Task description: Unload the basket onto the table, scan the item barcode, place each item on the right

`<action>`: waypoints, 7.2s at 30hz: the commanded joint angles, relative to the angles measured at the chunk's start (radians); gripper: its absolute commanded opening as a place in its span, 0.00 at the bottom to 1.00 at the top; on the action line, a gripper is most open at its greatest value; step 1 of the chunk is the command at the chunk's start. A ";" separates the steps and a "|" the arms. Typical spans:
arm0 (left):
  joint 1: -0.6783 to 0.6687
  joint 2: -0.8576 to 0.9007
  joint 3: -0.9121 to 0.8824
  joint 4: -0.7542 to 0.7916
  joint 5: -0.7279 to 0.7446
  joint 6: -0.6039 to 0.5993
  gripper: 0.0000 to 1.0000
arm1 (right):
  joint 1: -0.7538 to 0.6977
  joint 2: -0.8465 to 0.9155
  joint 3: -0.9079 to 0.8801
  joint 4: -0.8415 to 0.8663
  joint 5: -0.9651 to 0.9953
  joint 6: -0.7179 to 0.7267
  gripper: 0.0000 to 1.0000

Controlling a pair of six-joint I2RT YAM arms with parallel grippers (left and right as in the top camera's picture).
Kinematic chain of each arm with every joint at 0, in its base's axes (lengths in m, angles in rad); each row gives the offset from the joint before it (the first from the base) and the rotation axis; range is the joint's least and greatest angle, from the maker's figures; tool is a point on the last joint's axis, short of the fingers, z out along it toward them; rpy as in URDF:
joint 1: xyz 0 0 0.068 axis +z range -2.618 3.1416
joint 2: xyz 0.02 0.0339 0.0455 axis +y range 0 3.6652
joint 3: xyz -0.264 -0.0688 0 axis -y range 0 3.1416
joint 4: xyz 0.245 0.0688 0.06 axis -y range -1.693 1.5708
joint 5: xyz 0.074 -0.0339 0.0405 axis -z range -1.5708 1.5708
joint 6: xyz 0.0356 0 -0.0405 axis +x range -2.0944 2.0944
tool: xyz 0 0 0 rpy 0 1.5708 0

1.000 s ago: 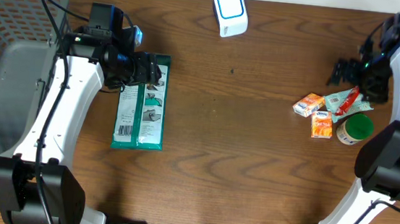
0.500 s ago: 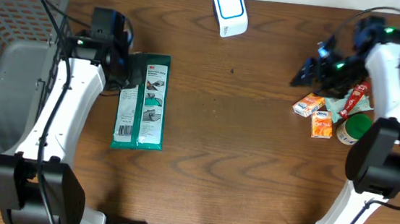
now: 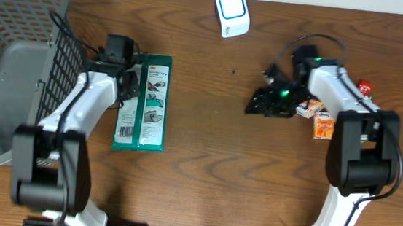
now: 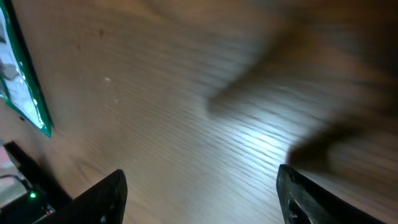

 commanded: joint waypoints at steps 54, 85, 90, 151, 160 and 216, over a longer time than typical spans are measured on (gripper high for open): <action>-0.128 -0.011 0.024 -0.060 0.497 0.080 0.12 | 0.361 -0.239 -0.266 0.577 0.052 0.210 0.01; -0.036 -0.556 0.025 -0.064 0.141 0.022 0.85 | 0.442 -0.761 0.117 0.036 0.888 -0.525 0.01; -0.036 -0.555 0.025 -0.064 0.141 0.022 0.86 | 0.513 -0.717 0.124 0.138 1.000 -0.686 0.01; -0.036 -0.555 0.025 -0.064 0.141 0.022 0.86 | 0.429 0.092 0.437 1.157 1.556 -0.876 0.01; -0.036 -0.555 0.025 -0.064 0.141 0.022 0.86 | 0.393 -0.235 0.437 0.141 1.098 -0.200 0.01; -0.036 -0.555 0.025 -0.064 0.141 0.022 0.86 | 0.021 -0.772 0.137 -0.157 0.671 -0.042 0.99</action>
